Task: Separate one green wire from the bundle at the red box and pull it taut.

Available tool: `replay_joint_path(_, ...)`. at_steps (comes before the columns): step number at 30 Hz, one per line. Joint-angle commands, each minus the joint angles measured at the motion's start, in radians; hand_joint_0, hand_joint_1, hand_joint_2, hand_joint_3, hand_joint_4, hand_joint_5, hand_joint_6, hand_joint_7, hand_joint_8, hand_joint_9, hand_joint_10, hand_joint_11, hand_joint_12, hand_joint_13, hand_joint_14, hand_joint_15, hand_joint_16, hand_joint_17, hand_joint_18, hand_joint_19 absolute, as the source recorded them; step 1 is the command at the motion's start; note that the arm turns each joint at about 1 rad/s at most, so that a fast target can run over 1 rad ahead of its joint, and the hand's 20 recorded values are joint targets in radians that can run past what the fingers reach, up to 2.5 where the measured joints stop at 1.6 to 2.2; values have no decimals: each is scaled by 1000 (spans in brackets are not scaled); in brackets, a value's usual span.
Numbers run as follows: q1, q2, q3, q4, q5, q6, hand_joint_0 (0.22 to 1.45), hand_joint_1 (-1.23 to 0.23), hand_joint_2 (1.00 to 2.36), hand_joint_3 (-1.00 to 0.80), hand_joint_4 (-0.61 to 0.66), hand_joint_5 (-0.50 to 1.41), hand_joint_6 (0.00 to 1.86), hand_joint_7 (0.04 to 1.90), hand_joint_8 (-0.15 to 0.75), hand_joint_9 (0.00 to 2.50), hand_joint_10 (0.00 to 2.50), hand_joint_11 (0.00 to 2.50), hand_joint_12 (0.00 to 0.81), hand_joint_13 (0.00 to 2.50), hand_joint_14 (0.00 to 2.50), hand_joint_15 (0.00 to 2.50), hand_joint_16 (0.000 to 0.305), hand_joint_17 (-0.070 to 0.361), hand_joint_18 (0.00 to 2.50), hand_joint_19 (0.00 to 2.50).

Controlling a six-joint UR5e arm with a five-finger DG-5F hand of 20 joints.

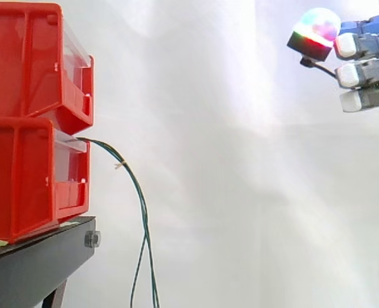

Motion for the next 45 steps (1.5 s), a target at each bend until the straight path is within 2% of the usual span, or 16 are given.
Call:
replay_joint_path(1, 2, -11, 0, 4, 6, -7, 498, -708, 1000, -500, 210, -194, 502, 765, 234, 786, 10, 362, 373, 596, 9, 249, 55, 123, 375, 235)
replay_joint_path(4, 7, -33, 1, 13, 3, -1, 482, -706, 1000, -500, 211, -193, 502, 765, 236, 782, 10, 361, 385, 521, 8, 220, 58, 131, 284, 181)
replay_joint_path(7, 10, -43, 0, 58, 9, -4, 468, -707, 1000, -500, 205, -195, 502, 770, 237, 707, 11, 404, 394, 464, 8, 213, 61, 138, 233, 174)
replay_joint_path(9, 11, -43, 0, 78, 17, -14, 456, -703, 1000, -500, 194, -202, 502, 787, 251, 562, 13, 496, 398, 459, 9, 252, 62, 139, 323, 255)
replay_joint_path(16, 24, -46, 0, 82, 46, -65, 451, -697, 1000, -500, 201, -214, 502, 791, 261, 485, 12, 537, 409, 571, 11, 315, 57, 128, 519, 363)
replay_joint_path(20, 27, -95, 0, 90, 46, -47, 457, -696, 1000, -500, 202, -214, 502, 789, 262, 509, 11, 530, 404, 582, 11, 312, 53, 118, 520, 344)
replay_joint_path(24, 28, -123, 0, 127, 49, -27, 464, -698, 1000, -500, 205, -211, 502, 787, 266, 557, 14, 504, 397, 607, 11, 311, 50, 113, 517, 326)
replay_joint_path(27, 28, -135, 1, 161, 49, -30, 470, -699, 1000, -500, 213, -205, 502, 788, 263, 576, 13, 498, 393, 612, 11, 314, 50, 111, 512, 319)
replay_joint_path(33, 33, -201, 0, 213, 51, -33, 482, -698, 1000, -500, 226, -191, 502, 790, 266, 649, 12, 506, 388, 631, 11, 309, 48, 108, 509, 323)
replay_joint_path(35, 33, -204, 1, 237, 52, -37, 484, -697, 1000, -500, 230, -188, 502, 793, 265, 655, 14, 500, 388, 634, 11, 310, 48, 107, 509, 323)
replay_joint_path(38, 39, -218, 1, 286, 80, -43, 486, -693, 1000, -500, 229, -181, 502, 799, 264, 674, 14, 486, 387, 642, 11, 309, 47, 107, 508, 324)
replay_joint_path(39, 42, -220, 1, 299, 100, -57, 486, -691, 1000, -500, 235, -180, 503, 804, 263, 681, 12, 482, 387, 644, 11, 314, 47, 107, 508, 332)
replay_joint_path(43, 51, -227, 1, 303, 144, -102, 488, -690, 1000, -500, 241, -174, 502, 805, 266, 701, 14, 483, 388, 643, 11, 311, 47, 106, 507, 332)
replay_joint_path(45, 59, -270, 6, 322, 156, -103, 490, -688, 1000, -500, 245, -173, 502, 813, 262, 710, 12, 490, 387, 648, 11, 309, 47, 106, 506, 336)
